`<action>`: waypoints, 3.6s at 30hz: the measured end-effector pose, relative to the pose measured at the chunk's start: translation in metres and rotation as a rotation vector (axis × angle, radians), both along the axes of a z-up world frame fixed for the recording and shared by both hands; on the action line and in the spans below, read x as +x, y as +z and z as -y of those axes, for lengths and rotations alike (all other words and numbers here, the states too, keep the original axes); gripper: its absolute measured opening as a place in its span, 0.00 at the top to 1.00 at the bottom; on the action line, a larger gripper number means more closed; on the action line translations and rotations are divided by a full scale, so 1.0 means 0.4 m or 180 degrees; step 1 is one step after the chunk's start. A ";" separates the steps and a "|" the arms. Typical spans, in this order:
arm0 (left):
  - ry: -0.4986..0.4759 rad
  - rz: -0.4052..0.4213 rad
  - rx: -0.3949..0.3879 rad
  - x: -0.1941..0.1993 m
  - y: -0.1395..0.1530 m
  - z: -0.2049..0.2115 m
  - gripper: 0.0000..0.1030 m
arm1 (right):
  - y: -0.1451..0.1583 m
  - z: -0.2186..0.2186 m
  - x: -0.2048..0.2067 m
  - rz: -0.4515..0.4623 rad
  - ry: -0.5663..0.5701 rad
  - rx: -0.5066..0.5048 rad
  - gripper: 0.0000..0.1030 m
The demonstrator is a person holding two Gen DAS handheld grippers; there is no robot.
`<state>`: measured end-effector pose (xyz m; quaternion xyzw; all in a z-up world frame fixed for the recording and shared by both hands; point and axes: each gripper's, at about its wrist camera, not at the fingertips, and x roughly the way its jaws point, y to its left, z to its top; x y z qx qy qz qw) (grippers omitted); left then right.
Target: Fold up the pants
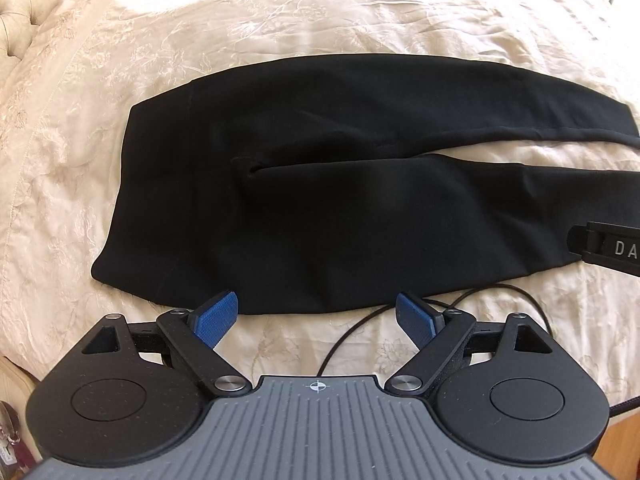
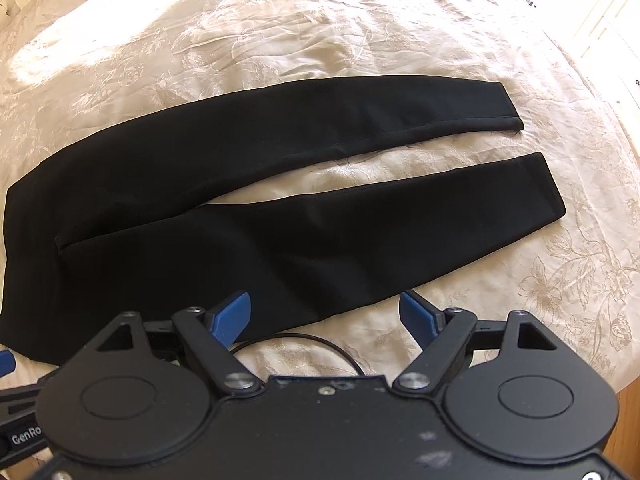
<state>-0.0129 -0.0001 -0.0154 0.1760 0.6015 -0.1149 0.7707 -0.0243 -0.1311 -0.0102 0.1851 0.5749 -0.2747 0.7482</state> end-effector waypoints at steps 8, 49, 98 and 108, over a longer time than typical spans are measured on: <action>0.0044 -0.0056 -0.0012 0.006 -0.003 -0.015 0.16 | -0.006 -0.009 -0.002 -0.0021 0.0035 0.0047 0.18; 0.0070 -0.0069 -0.0118 0.016 -0.029 -0.091 0.24 | -0.030 -0.011 -0.025 -0.0026 -0.0057 0.0128 0.19; 0.0498 0.0143 0.0156 -0.102 -0.117 0.062 0.38 | -0.321 0.632 -0.262 0.0449 -0.1198 0.0684 0.29; 0.0298 0.0276 0.0289 -0.101 -0.143 0.032 0.38 | -0.276 0.645 -0.268 0.0703 -0.1166 0.0824 0.95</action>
